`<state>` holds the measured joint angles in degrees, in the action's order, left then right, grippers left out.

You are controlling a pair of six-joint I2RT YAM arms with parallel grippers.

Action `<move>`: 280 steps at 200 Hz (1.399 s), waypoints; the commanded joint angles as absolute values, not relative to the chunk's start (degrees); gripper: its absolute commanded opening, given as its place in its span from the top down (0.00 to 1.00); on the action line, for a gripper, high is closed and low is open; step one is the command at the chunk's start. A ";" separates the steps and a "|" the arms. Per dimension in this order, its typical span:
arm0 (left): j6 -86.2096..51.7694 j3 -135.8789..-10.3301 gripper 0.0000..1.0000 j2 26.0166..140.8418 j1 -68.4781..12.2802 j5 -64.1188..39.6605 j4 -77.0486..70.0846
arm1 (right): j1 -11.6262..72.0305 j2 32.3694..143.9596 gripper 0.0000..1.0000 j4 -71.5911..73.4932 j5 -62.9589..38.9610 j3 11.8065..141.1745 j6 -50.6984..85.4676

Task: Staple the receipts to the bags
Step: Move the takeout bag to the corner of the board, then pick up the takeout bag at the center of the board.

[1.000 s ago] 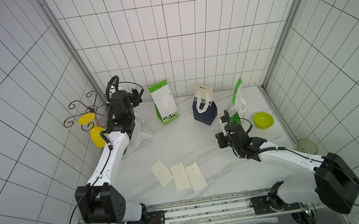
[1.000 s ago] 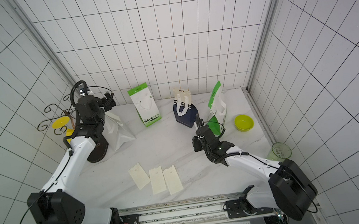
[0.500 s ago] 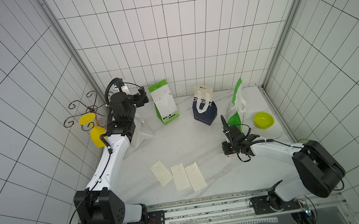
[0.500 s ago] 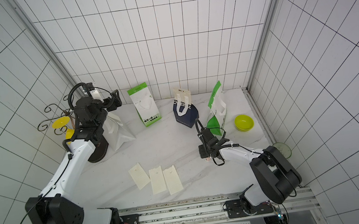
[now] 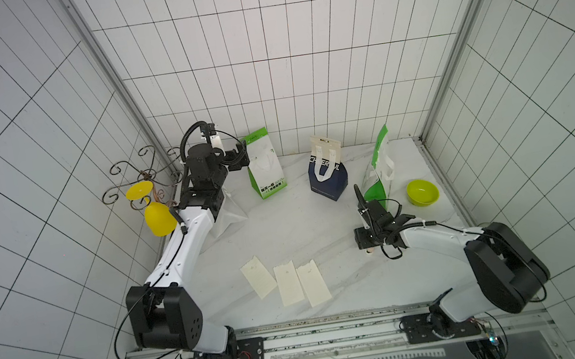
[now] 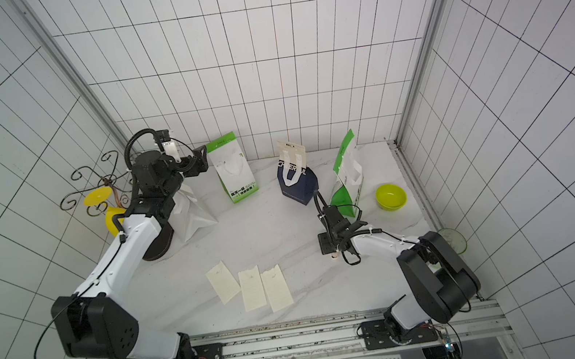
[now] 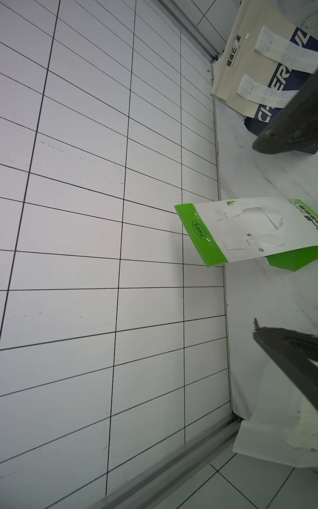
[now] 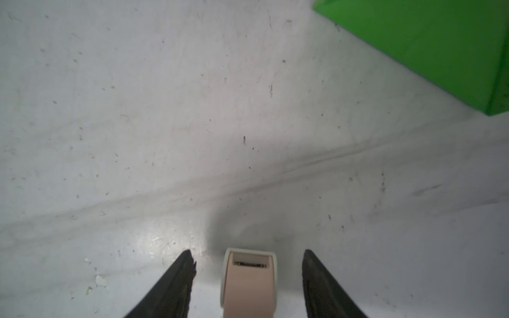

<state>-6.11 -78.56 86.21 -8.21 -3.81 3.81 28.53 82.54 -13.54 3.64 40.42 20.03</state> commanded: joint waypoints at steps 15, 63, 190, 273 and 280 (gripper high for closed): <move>-1.83 -85.45 0.04 92.77 -8.26 -8.06 2.11 | 29.93 76.55 0.34 -11.98 2.81 44.82 18.21; 3.78 -94.00 0.05 102.36 -7.69 -13.21 2.30 | 31.72 72.30 0.33 -9.28 0.84 43.52 17.98; 8.61 -109.01 0.18 117.82 -2.67 -29.07 14.71 | 31.72 70.60 0.33 -6.86 -3.95 42.63 18.11; 9.83 -110.24 0.74 119.94 -3.60 -34.34 14.61 | 31.73 71.24 0.33 -6.53 -4.05 42.59 18.02; 10.01 -110.01 0.81 119.77 -3.73 -34.79 14.47 | 31.73 71.11 0.34 -6.50 -4.05 42.63 18.02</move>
